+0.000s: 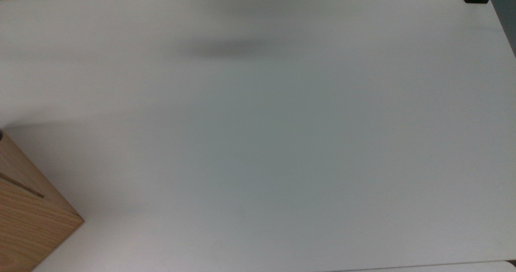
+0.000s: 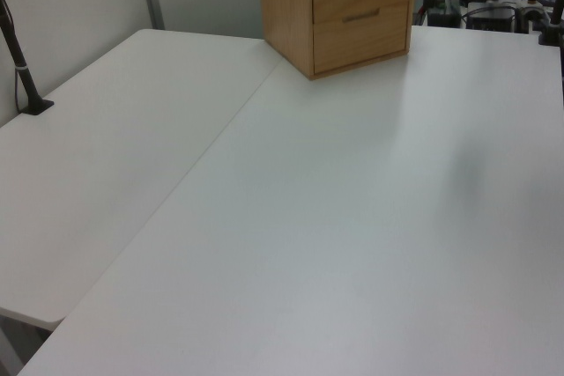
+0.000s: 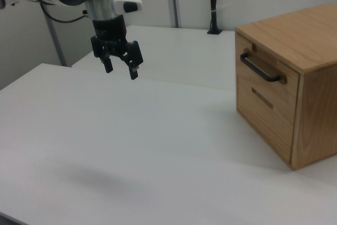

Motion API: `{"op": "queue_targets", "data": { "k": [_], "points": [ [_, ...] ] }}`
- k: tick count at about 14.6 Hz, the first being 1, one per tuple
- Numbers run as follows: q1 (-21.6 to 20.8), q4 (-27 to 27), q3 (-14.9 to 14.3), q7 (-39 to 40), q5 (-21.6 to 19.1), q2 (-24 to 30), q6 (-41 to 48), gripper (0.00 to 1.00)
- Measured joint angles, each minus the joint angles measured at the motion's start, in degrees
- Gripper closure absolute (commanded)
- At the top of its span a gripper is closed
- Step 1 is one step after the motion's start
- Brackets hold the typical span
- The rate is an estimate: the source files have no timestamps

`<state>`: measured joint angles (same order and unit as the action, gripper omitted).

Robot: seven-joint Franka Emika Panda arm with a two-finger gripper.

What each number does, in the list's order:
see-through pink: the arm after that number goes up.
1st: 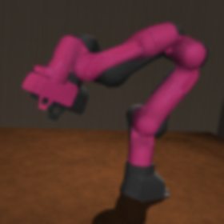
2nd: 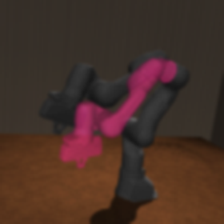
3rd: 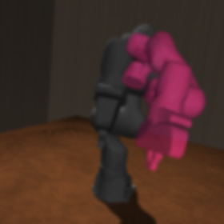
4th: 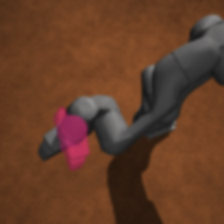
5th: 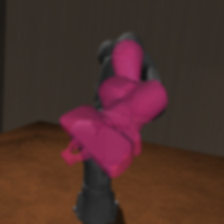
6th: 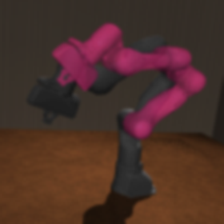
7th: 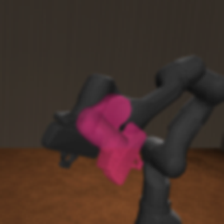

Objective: Open the drawer by sliding it
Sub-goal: 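Move the gripper toward the black handle of the upper wooden drawer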

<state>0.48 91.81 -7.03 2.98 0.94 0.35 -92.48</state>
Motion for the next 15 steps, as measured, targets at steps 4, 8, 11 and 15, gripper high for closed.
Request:
{"op": "queue_targets", "data": {
  "k": [4, 8, 11, 15],
  "points": [
    [0.39, -0.54, -1.96, -0.26, -3.39, -0.58, 0.00, 0.00],
    [0.77, -0.58, -1.43, -0.26, -3.77, -0.62, 0.19, 0.00],
    [0.79, -0.58, -1.31, -0.25, -3.77, -0.74, 0.20, 0.00],
    [2.40, -1.15, -1.63, 7.89, -3.75, -0.75, -1.09, 0.00]
  ]
}}
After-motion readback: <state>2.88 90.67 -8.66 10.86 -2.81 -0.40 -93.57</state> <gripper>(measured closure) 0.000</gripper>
